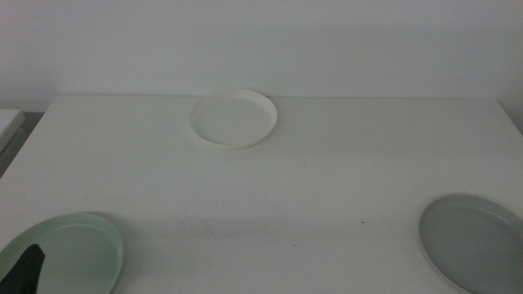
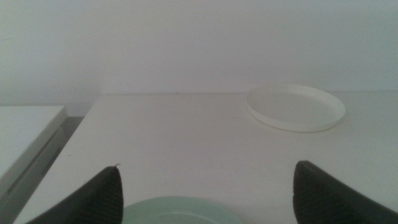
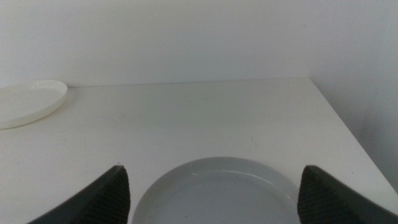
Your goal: Stack the three bowls on top of each other.
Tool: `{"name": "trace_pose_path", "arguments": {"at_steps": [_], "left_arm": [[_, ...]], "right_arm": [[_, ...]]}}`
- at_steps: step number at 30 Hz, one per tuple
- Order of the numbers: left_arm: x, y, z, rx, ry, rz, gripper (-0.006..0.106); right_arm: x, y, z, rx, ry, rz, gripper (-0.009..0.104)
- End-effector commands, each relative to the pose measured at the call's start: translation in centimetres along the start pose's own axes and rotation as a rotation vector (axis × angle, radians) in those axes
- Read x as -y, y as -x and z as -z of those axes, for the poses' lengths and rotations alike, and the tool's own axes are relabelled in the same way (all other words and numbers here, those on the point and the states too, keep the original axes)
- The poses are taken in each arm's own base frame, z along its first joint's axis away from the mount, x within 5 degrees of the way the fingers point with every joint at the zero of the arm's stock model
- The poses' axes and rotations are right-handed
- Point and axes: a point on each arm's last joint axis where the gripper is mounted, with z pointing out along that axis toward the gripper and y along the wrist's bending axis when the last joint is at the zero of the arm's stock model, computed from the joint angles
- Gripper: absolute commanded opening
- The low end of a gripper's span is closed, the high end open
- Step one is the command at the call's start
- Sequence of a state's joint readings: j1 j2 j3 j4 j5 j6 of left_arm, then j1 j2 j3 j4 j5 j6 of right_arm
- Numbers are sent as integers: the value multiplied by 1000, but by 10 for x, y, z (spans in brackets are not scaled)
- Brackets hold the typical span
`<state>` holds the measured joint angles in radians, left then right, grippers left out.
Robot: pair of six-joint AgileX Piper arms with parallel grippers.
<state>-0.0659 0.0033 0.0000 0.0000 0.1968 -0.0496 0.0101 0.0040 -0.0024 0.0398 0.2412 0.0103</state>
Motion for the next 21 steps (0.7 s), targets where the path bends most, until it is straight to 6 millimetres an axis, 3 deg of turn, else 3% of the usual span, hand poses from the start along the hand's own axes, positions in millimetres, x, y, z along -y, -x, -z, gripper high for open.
{"name": "trace_pose_path", "arguments": {"at_steps": [1, 13, 17, 21], "left_arm": [[-1, 1, 0, 10, 15, 3, 94], [-7, -2, 1, -23, 126, 7, 94], [-7, 31, 0, -79, 140, 11, 94], [-7, 81, -7, -338, 157, 30, 94]], "right_arm": [[0, 0, 0, 11, -2, 10, 93], [0, 0, 0, 11, -2, 10, 93], [0, 0, 0, 11, -2, 10, 93], [0, 0, 0, 11, -2, 10, 93]]}}
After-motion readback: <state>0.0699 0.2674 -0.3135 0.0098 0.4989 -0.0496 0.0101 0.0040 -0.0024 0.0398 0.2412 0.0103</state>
